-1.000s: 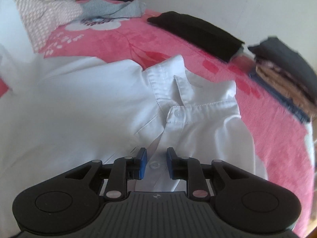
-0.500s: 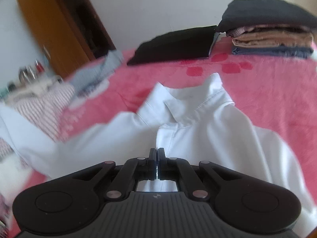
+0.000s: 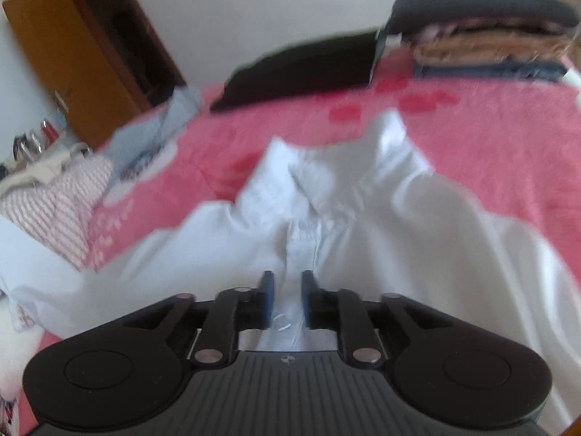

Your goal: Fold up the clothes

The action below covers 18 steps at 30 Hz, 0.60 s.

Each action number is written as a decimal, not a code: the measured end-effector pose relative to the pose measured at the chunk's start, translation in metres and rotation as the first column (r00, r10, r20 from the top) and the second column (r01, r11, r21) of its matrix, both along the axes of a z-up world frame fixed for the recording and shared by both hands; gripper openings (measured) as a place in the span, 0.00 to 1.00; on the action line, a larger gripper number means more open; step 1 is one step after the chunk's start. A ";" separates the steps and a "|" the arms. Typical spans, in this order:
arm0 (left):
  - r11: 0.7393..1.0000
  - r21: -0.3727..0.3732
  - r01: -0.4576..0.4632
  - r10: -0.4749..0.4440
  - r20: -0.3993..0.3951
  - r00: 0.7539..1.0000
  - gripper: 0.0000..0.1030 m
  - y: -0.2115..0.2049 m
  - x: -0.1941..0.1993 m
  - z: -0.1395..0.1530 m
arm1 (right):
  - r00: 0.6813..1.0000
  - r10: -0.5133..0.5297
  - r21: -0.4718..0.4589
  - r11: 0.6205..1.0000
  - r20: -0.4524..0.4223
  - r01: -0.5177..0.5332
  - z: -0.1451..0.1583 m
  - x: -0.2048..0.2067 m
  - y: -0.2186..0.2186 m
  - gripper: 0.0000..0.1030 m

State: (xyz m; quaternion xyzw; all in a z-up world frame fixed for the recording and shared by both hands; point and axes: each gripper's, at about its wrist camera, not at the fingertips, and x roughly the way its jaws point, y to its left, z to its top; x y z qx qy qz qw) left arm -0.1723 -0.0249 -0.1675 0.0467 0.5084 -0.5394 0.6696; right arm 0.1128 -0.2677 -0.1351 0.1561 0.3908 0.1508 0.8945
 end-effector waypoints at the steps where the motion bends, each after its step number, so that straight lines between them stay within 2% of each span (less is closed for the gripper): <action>1: 1.000 0.000 -0.003 0.003 0.002 1.000 0.33 0.002 -0.001 0.001 | 1.000 -0.004 0.019 1.000 0.018 0.004 0.011 -0.008 -0.005 0.18; 7: 1.000 -0.019 -0.008 0.009 0.037 0.999 0.35 0.015 -0.007 0.006 | 0.989 -0.068 0.123 0.991 0.129 0.053 0.090 -0.091 -0.050 0.18; 10: 1.000 -0.024 -0.013 0.014 0.040 0.999 0.35 0.021 -0.009 0.007 | 0.991 -0.058 0.039 0.998 0.123 0.054 0.114 -0.139 -0.054 0.18; 14: 0.999 -0.033 -0.016 0.018 0.049 0.999 0.35 0.023 -0.014 0.011 | 1.000 0.002 -0.126 0.992 0.019 0.000 0.108 -0.197 -0.024 0.18; 18: 0.999 -0.032 -0.025 0.027 0.050 0.998 0.35 0.018 -0.016 0.010 | 0.995 0.081 -0.213 0.973 -0.064 -0.093 0.066 -0.234 0.019 0.17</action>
